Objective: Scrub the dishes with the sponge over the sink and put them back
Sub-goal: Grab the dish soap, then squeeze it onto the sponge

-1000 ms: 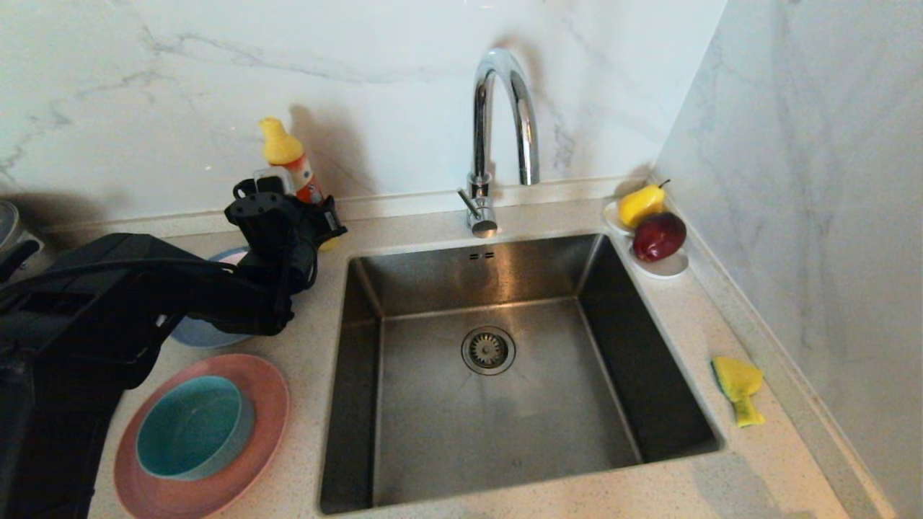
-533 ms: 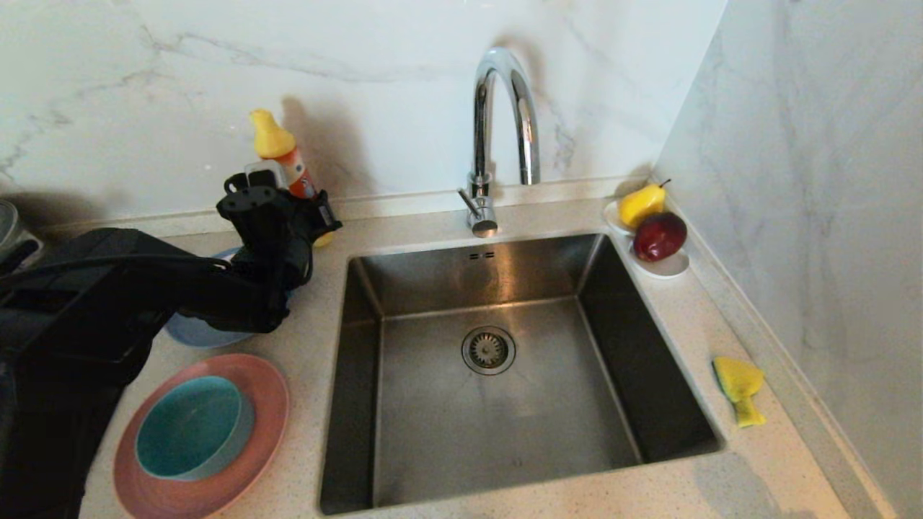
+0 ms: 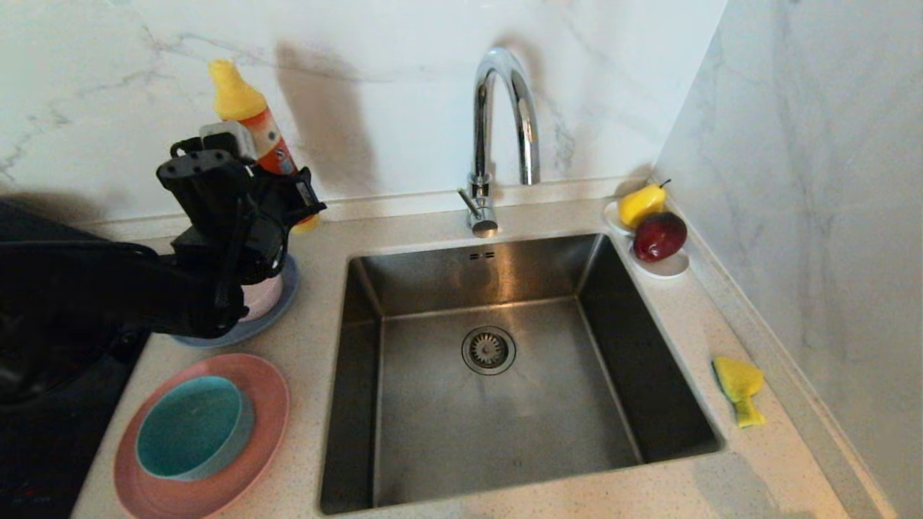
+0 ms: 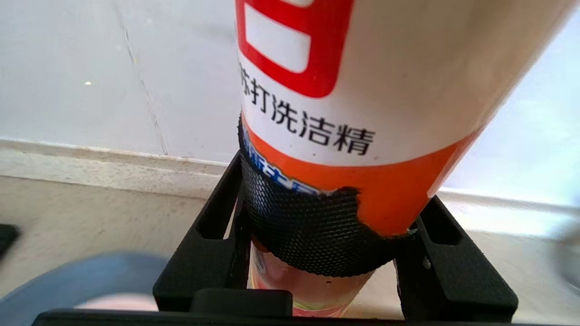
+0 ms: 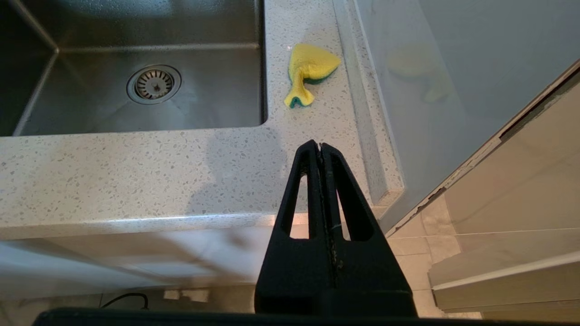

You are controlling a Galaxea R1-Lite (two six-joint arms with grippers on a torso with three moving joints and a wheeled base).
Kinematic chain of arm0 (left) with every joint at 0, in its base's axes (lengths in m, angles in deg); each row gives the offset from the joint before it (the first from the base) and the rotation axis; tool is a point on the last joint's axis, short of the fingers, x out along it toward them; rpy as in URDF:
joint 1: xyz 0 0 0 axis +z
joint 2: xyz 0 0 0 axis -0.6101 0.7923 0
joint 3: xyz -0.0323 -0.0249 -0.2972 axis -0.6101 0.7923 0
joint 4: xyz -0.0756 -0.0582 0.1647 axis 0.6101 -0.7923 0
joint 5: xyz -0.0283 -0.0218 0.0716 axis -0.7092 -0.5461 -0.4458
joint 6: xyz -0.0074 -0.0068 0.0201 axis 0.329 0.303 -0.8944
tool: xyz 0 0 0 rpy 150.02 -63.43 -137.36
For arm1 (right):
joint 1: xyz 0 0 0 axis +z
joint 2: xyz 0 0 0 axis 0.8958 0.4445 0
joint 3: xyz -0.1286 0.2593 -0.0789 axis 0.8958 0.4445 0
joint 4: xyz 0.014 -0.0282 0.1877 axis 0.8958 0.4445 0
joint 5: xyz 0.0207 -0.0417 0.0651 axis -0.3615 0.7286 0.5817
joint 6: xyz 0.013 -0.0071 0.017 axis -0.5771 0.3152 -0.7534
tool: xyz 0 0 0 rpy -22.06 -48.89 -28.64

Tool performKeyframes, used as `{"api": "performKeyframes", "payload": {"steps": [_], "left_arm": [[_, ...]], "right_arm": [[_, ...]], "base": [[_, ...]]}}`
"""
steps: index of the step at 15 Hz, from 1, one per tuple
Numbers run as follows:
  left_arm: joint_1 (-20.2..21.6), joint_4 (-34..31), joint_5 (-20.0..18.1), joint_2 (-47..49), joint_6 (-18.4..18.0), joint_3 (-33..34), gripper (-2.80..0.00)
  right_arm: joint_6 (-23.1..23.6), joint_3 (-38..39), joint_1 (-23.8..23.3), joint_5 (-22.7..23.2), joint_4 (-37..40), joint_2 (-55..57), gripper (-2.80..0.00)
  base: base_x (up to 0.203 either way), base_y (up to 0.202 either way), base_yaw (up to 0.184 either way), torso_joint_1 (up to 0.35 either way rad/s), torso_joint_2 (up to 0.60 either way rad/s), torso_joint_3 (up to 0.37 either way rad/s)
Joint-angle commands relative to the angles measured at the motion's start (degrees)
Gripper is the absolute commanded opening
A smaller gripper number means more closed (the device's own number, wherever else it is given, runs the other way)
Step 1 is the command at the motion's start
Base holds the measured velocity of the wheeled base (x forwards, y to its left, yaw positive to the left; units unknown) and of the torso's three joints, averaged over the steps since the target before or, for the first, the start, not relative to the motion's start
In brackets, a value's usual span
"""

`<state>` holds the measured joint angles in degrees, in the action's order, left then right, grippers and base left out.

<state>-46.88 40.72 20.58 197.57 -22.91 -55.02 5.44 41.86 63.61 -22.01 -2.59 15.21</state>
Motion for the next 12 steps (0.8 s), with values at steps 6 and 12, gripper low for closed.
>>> {"api": "performKeyframes", "payload": {"steps": [6, 12], "left_arm": [[-11.14, -14.72, 1.78, -25.83, -3.52, 8.73, -2.80], [-31.26, -30.09, 12.74, -35.10, -10.09, 6.56, -2.80]], "right_arm": [[0.03, 0.00, 0.00, 0.04, 0.00, 0.01, -2.80], [0.03, 0.00, 0.00, 0.04, 0.00, -0.02, -2.80]], "base": [[0.000, 0.000, 0.000, 0.000, 0.00, 0.000], [0.000, 0.000, 0.000, 0.000, 0.00, 0.000]]}}
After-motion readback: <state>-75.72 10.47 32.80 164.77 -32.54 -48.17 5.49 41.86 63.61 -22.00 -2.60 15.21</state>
